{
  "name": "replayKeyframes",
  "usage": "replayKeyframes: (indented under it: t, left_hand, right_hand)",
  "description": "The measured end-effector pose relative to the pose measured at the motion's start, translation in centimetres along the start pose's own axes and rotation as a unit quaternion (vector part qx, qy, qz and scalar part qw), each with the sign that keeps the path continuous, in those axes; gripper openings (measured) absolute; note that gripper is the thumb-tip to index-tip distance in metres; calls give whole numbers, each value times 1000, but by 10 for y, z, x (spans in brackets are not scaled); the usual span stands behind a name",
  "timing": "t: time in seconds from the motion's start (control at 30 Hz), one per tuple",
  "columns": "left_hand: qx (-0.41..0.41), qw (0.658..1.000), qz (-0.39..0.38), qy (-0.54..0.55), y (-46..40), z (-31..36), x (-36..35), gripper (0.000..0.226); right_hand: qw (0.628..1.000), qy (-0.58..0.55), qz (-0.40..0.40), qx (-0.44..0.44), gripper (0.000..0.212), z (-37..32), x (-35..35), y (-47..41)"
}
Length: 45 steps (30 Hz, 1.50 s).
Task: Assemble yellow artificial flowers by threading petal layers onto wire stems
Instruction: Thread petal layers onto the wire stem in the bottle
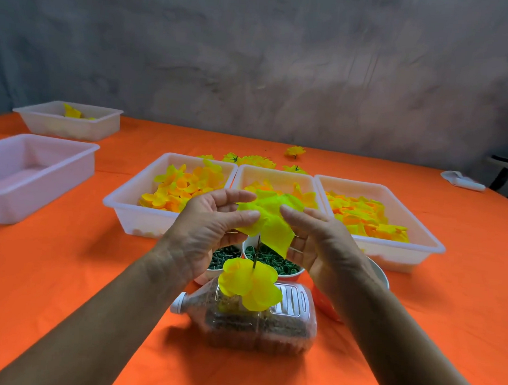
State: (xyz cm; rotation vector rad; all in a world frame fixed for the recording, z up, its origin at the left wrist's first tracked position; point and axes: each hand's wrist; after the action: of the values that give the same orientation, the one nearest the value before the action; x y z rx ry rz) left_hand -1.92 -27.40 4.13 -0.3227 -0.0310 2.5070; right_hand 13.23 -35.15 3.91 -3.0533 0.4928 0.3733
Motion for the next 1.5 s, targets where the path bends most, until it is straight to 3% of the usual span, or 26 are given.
replayKeyframes:
  t: [0.4,0.63,0.73,0.83,0.9,1.07,1.2,1.4,1.5]
  left_hand:
    - [57,997,41,-24,2,-2,3,59]
    - [78,995,52,-22,-3,-4,7,36]
    - [89,995,47,-18,-3,-3,4,42]
    - [94,995,34,-17,-2,2,1,57]
    - [93,995,31,-15,-2,5,-1,66]
    - [94,995,30,0,-5,11,-2,72]
    - [117,993,20,8,-2,9,-2,84]
    - [120,993,16,-4,3,8,1,81]
    - [113,993,21,-16,4,7,3,82]
  right_hand:
    - [1000,18,-10,-10,54,2,-9,-5]
    - [998,35,-29,-46,47,1,-8,-6]
    - [997,32,-27,-67,55,-1,-8,-7]
    - [997,22,-23,-75,48,-6,-10,-6]
    - [996,26,-22,-77,59,-8,-12,-7]
    - [996,13,-22,-80,24,-15,-11,-8]
    - [994,15,-29,-100,48,-12,-11,-4]
    - [993,36,-40,-101,39,-8,-7,-1]
    - [992,51,-53,-103,53,-7,-6,-1]
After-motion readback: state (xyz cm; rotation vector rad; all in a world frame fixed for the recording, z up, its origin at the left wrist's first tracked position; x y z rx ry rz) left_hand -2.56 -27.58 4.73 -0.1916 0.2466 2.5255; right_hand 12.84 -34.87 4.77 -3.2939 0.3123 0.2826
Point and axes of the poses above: each hand's wrist, its own y-axis away from the middle knuckle, its own x-axis out of the back of the hand, z = x × y
